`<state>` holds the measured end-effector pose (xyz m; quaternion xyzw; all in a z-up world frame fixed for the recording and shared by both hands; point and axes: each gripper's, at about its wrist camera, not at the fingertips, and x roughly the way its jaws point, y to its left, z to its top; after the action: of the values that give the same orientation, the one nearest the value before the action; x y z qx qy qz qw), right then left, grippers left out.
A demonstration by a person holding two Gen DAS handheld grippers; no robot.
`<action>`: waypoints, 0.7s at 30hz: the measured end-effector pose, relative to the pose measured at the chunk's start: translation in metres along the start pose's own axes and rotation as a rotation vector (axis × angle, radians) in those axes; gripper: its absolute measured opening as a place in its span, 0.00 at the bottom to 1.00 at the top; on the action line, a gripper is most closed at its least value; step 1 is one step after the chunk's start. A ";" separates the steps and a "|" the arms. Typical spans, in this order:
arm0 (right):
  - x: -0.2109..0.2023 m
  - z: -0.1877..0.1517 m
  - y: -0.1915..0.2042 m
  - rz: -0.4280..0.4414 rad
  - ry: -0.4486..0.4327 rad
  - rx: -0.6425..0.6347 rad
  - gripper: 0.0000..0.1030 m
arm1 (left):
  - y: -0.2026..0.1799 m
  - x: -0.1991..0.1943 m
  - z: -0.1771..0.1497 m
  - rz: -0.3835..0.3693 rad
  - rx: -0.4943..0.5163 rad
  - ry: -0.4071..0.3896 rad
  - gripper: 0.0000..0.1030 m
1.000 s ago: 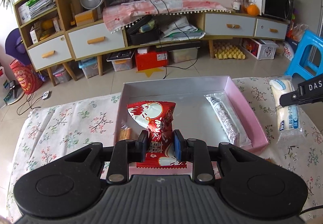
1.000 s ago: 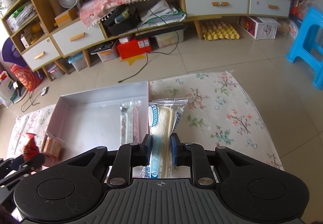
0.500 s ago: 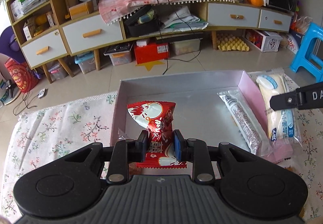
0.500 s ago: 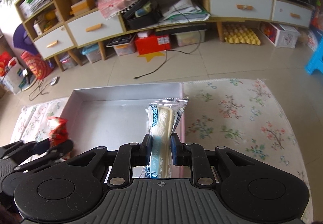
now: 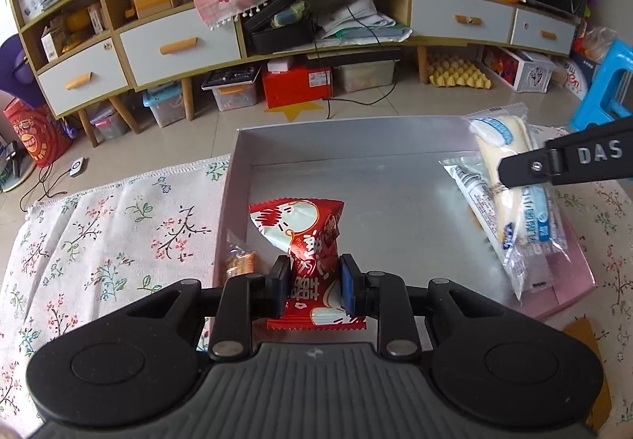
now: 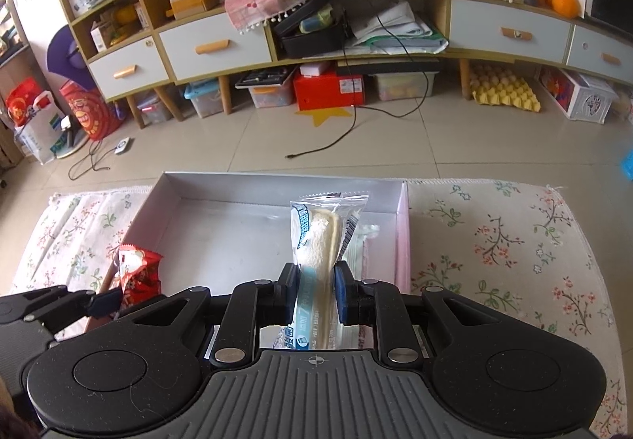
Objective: Organize snacks
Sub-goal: 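Carry the red candy and milk-stick pack into the pink box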
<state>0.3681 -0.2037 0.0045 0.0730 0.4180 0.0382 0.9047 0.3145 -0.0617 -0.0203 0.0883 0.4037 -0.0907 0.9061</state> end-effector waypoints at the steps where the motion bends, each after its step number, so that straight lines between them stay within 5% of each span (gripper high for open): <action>1: 0.002 0.000 0.001 -0.004 -0.004 -0.002 0.18 | -0.001 0.000 0.000 -0.004 0.001 0.002 0.23; 21: 0.025 -0.027 0.008 0.074 0.046 -0.104 0.19 | 0.004 0.010 -0.007 0.057 -0.048 0.168 0.24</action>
<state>0.3638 -0.1895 -0.0298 0.0406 0.4333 0.0948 0.8953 0.3173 -0.0577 -0.0320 0.0854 0.4774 -0.0476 0.8732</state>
